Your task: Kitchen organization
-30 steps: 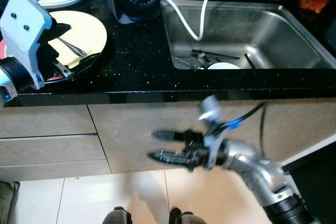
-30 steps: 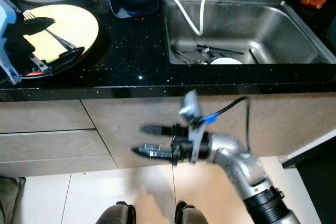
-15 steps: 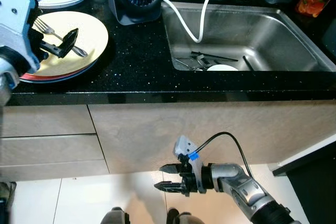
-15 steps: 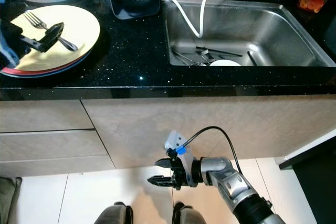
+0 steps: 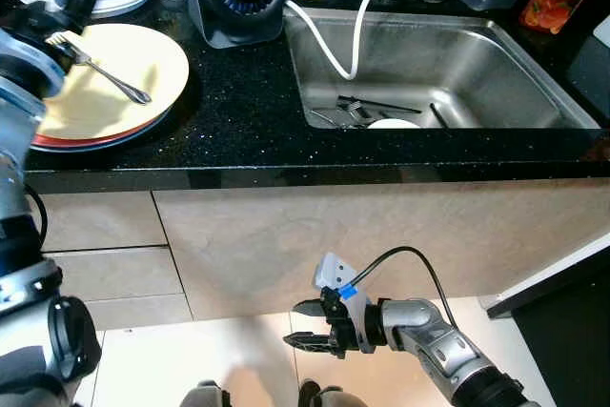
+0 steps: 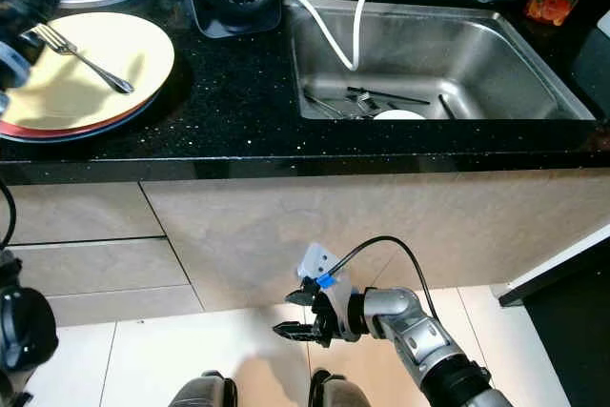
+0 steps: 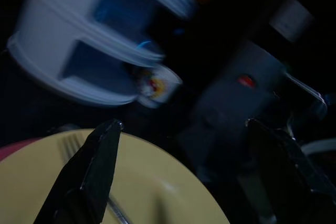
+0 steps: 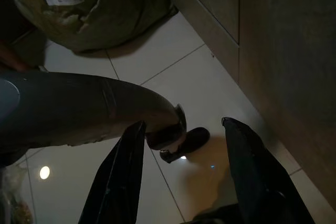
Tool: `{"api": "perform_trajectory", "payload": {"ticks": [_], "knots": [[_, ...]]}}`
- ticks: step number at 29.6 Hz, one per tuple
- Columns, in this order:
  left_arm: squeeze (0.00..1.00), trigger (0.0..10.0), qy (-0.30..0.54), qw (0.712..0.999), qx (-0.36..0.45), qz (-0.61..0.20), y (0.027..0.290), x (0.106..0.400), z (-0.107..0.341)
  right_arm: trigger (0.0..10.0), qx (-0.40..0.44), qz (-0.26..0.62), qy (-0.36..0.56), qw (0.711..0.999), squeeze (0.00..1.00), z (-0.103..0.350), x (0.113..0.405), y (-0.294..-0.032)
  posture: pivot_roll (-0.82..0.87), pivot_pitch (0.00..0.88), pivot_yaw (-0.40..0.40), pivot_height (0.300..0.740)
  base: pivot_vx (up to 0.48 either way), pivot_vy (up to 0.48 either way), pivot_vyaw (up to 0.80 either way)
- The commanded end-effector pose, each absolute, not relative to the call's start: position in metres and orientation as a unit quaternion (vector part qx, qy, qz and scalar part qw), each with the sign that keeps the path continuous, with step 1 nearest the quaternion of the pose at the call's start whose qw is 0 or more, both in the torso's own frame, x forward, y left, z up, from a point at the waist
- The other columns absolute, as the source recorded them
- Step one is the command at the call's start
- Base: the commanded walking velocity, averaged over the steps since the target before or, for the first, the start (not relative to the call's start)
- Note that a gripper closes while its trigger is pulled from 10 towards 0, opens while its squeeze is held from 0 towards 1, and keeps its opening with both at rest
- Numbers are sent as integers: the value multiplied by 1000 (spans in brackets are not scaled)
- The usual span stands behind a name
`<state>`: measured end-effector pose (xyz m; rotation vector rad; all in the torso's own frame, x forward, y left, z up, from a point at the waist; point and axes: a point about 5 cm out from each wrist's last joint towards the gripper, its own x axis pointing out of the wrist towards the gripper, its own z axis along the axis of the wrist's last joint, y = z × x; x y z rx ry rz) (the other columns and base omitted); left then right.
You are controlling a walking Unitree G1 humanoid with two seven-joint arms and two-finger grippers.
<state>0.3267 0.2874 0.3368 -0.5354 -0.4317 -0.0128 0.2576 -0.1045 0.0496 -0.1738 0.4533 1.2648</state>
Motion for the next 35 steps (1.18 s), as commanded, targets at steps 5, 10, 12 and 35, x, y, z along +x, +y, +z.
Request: {"api": "perform_trajectory", "payload": {"ticks": [5, 10, 12, 35], "knots": [[0, 10000, -142, 924, -353, 50, 305, 331, 319, 10000, -91, 576, 214, 784, 0, 46, 259, -110, 136, 115, -66, 740, 0, 0, 0], [0, 10000, -116, 905, -409, 32, 302, 334, 316, 10000, -97, 572, 213, 786, 0, 46, 261, -112, 133, 116, -65, 740, 0, 0, 0], [0, 10000, -101, 902, -419, 21, 297, 336, 316, 10000, -99, 569, 212, 788, 0, 46, 262, -112, 131, 117, -63, 740, 0, 0, 0], [0, 10000, -6, 876, -483, 16, 293, 343, 305, 10000, -104, 553, 206, 801, 0, 46, 265, -117, 123, 120, -56, 740, 0, 0, 0]]}}
